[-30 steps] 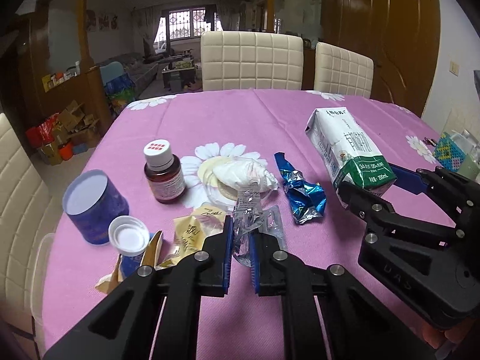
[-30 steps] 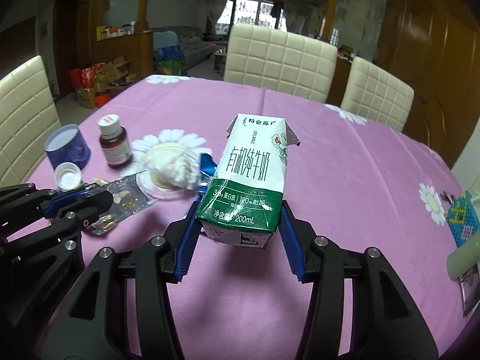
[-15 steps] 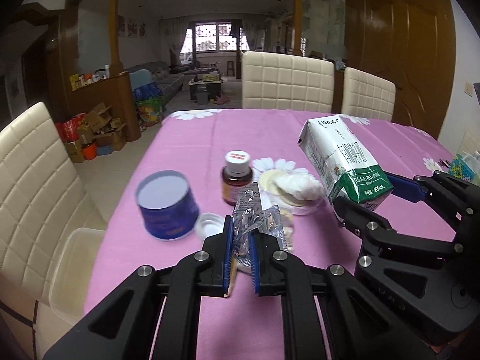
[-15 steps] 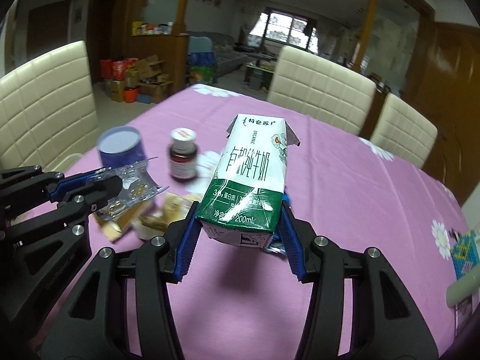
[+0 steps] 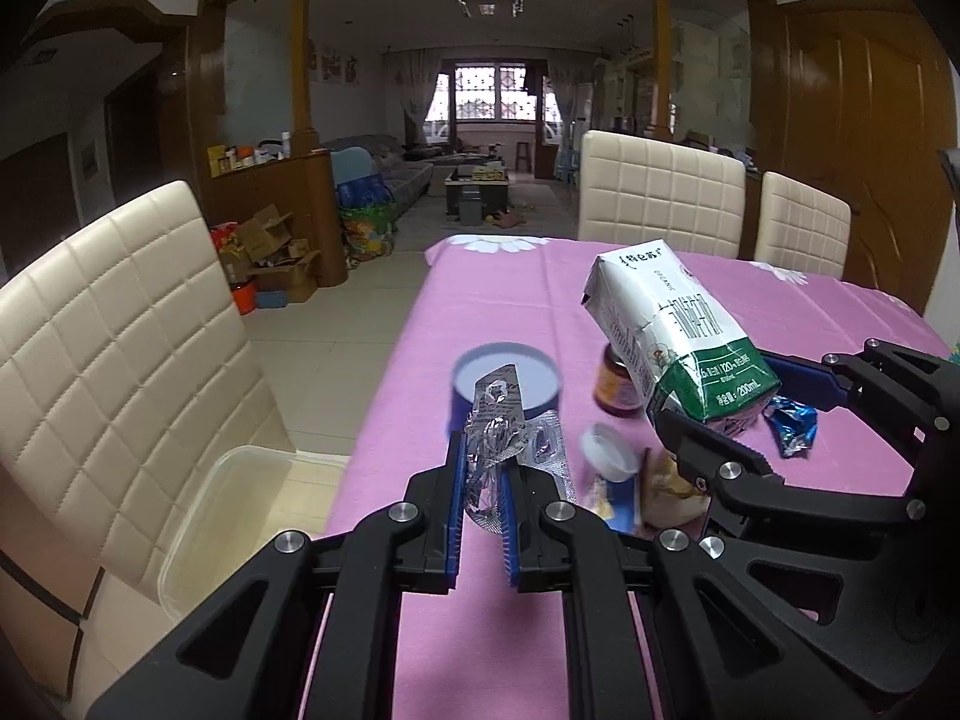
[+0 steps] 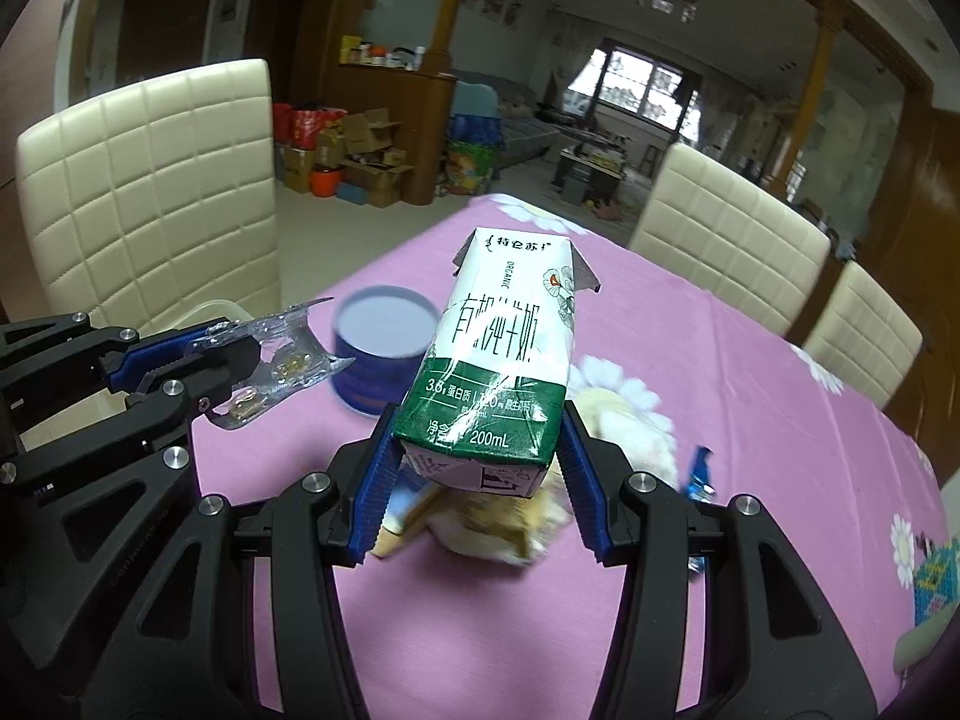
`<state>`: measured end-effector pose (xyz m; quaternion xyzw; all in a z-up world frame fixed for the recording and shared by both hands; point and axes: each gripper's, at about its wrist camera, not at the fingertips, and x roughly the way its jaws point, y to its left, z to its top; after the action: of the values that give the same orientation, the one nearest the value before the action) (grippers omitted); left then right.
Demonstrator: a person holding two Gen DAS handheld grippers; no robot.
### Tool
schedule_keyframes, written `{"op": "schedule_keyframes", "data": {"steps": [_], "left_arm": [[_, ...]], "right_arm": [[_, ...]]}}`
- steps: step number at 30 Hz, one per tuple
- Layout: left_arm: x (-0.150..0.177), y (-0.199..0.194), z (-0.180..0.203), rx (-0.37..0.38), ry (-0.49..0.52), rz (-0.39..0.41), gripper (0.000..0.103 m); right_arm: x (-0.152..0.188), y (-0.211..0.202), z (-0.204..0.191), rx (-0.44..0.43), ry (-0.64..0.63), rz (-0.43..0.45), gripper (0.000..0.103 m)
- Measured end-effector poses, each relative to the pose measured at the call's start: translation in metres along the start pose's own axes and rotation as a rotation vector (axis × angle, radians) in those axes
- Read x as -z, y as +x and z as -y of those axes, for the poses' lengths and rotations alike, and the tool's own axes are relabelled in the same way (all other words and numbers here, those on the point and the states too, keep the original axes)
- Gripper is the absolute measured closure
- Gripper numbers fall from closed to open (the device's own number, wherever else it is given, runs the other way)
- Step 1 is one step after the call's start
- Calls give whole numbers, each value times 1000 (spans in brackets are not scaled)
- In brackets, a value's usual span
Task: Collect trash
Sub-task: 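Carry both items to the bin while the left tool releases the blister pack inside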
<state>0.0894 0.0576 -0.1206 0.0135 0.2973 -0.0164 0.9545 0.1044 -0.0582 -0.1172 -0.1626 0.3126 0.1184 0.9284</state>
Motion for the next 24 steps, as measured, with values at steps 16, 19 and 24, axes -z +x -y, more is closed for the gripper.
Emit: {"op": "schedule_keyframes", "data": {"steps": [16, 19, 24], "left_arm": [[11, 5, -94, -163, -114, -5, 93], [14, 7, -108, -181, -133, -13, 92], [17, 12, -126, -214, -148, -24, 92]], "right_arm": [[-35, 27, -83, -124, -117, 7, 50], [-40, 33, -97, -143, -136, 6, 50], [-47, 43, -112, -163, -153, 3, 50]]}}
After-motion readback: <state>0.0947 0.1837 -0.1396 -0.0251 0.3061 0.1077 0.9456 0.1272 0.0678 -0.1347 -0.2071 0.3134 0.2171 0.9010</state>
